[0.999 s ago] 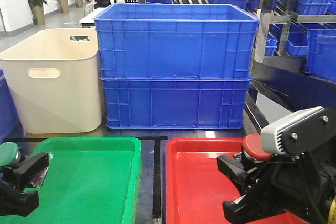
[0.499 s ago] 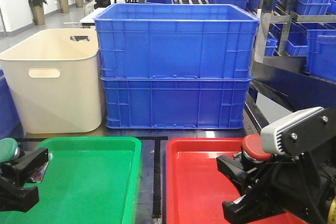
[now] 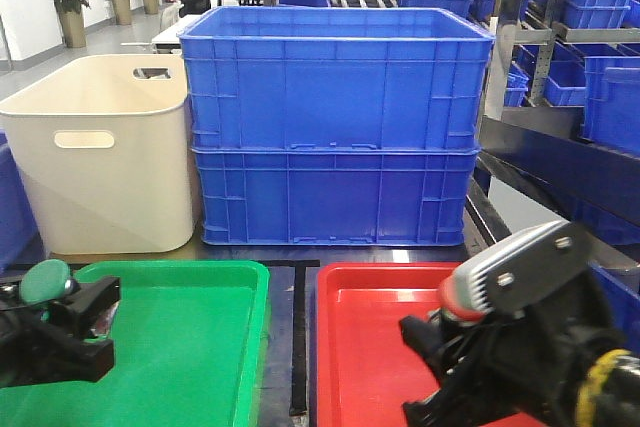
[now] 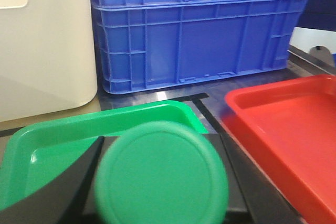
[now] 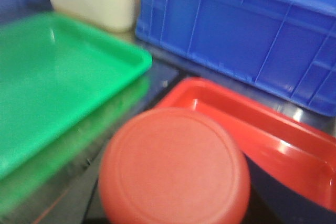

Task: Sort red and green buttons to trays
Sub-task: 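Lower the buttons into the trays and open both grippers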

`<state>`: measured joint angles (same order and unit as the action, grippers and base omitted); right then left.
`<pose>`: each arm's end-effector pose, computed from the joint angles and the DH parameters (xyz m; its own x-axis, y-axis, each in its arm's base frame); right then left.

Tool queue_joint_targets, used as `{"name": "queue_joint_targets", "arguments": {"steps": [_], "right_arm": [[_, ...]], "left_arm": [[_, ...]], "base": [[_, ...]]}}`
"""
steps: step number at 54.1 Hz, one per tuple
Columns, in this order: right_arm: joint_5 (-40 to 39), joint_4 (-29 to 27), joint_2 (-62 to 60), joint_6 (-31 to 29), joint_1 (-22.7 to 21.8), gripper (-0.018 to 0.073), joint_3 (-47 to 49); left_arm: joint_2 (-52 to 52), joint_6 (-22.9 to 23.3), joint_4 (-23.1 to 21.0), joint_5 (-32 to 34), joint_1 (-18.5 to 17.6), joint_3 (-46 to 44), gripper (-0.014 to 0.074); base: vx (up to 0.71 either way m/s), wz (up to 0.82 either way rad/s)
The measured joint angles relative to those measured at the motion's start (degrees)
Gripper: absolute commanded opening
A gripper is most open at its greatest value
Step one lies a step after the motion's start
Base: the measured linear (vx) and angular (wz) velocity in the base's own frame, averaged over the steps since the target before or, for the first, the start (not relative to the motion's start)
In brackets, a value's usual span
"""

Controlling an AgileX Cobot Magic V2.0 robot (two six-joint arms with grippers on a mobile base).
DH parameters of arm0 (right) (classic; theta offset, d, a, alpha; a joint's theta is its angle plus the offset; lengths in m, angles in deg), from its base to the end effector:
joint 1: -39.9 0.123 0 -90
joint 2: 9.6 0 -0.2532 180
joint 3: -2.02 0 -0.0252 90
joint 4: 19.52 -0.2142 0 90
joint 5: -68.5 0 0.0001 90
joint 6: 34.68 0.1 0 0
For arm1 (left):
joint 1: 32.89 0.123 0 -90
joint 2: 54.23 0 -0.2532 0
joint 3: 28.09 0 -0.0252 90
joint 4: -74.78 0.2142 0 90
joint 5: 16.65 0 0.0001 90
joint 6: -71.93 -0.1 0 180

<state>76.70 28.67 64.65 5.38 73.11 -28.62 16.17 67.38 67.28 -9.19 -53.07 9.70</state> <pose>0.2049 0.1214 0.3013 -0.2257 -0.3098 -0.9236 -0.4966 0.8522 -0.1645 0.2114 -0.0759 0.2998 -0.1921 0.0170 -0.9812 0.3200 0.9463 -0.0463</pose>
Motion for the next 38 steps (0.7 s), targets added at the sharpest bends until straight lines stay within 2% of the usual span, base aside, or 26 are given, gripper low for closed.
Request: {"name": "queue_joint_targets", "arguments": {"steps": [4, 13, 19, 28, 33, 38], "right_arm": [[0.0, 2.74, 3.91, 1.03, 0.0, -0.0009, 0.86], [0.0, 4.76, 11.76, 6.07, 0.0, -0.0009, 4.58], [-1.17, 6.63, 15.3, 10.32, -1.43, -0.0009, 7.33], [-6.82, 7.33, 17.48, 18.11, -9.81, -0.0009, 8.01], [-8.59, 7.6, 18.22, 19.0, -13.54, -0.0009, 8.01], [-10.6, 9.16, 18.85, 18.83, -14.77, -0.0009, 8.01]], "left_arm": [[3.84, 0.0, 0.0, 2.28, 0.0, 0.0, -0.0006], [10.44, 0.0, 0.0, 4.88, 0.0, 0.0, -0.0006], [13.02, 0.0, 0.0, 8.87, 0.0, 0.0, -0.0006], [14.37, 0.0, 0.0, 13.08, 0.0, 0.0, 0.0], [14.37, 0.0, 0.0, 13.48, 0.0, 0.0, 0.001], [14.37, 0.0, 0.0, 13.52, 0.0, 0.0, 0.003]], "base": [[0.0, 0.0], [0.0, 0.0], [0.0, 0.0], [0.0, 0.0], [0.0, 0.0], [0.0, 0.0]]}}
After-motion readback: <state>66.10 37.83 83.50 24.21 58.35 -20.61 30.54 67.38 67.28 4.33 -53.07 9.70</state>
